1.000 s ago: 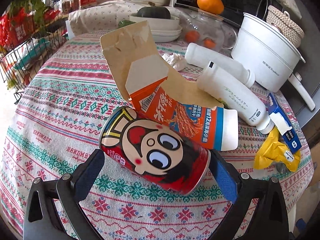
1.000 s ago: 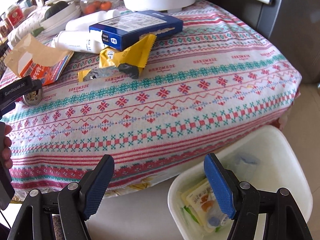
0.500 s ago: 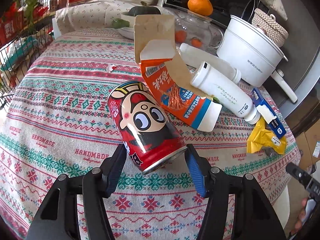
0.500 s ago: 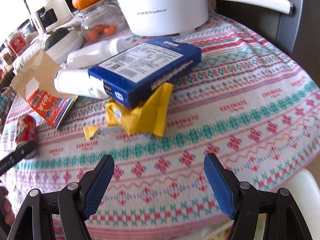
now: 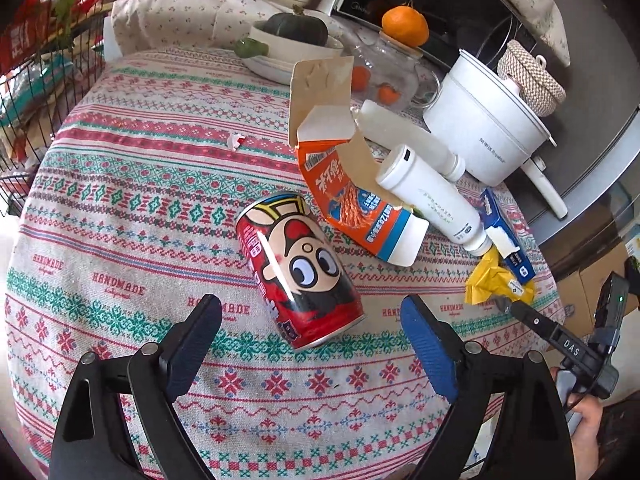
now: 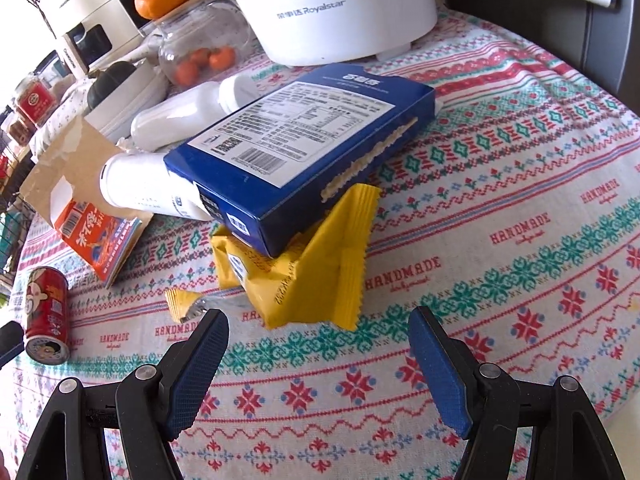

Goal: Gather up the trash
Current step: 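Grasp the red cartoon can with the left gripper, then grasp the yellow wrapper with the right gripper while the left holds the can, then carry the yellow wrapper over the white bin and open the right gripper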

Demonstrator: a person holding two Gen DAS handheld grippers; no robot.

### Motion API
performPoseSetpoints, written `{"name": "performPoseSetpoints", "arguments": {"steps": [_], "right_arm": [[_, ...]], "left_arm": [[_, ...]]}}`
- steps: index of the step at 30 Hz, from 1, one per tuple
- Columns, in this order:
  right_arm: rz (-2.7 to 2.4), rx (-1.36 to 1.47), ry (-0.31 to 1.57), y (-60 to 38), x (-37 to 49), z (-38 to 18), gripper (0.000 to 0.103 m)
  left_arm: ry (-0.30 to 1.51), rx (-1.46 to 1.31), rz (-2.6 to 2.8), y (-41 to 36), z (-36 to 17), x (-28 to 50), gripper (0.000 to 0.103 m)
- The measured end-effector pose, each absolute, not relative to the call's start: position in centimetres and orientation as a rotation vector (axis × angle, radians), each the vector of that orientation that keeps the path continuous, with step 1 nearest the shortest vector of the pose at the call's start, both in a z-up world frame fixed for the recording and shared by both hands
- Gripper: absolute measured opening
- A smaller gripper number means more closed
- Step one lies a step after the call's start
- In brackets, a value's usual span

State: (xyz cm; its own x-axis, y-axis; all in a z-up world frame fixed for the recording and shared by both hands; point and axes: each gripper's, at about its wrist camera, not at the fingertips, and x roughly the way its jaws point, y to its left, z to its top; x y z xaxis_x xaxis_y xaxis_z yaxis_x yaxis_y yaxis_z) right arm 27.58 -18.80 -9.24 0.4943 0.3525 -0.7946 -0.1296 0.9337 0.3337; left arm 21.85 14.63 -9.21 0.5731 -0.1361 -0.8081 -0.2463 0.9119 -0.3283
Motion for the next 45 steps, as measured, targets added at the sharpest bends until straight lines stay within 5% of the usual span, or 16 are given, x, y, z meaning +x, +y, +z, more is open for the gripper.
{"name": "performPoseSetpoints", "arguments": {"steps": [5, 9, 12, 16, 26, 45], "right_arm": [[0.298, 0.278, 1.014, -18.6, 28.3, -9.3, 0.078], [0.305, 0.305, 1.005, -19.2, 28.7, -9.4, 0.075], [0.332, 0.342, 1.003, -19.8, 28.8, -9.6, 0.057], [0.392, 0.361, 1.000, -19.7, 28.8, -9.6, 0.010], [0.420, 0.322, 0.982, -19.9, 25.7, -8.3, 0.002], [0.366, 0.317, 0.839, -25.3, 18.0, -2.4, 0.002]], "left_arm": [[1.046, -0.459, 0.147, 13.9, -10.7, 24.4, 0.091], [1.089, -0.474, 0.151, 13.2, -12.0, 25.0, 0.066], [1.073, -0.436, 0.146, 12.7, -11.9, 24.8, 0.063], [1.060, -0.466, 0.136, 12.9, -12.0, 23.8, 0.062], [1.014, -0.493, 0.057, 13.1, -9.8, 20.0, 0.060], [0.935, -0.395, -0.135, 7.6, -5.8, 17.9, 0.058]]}}
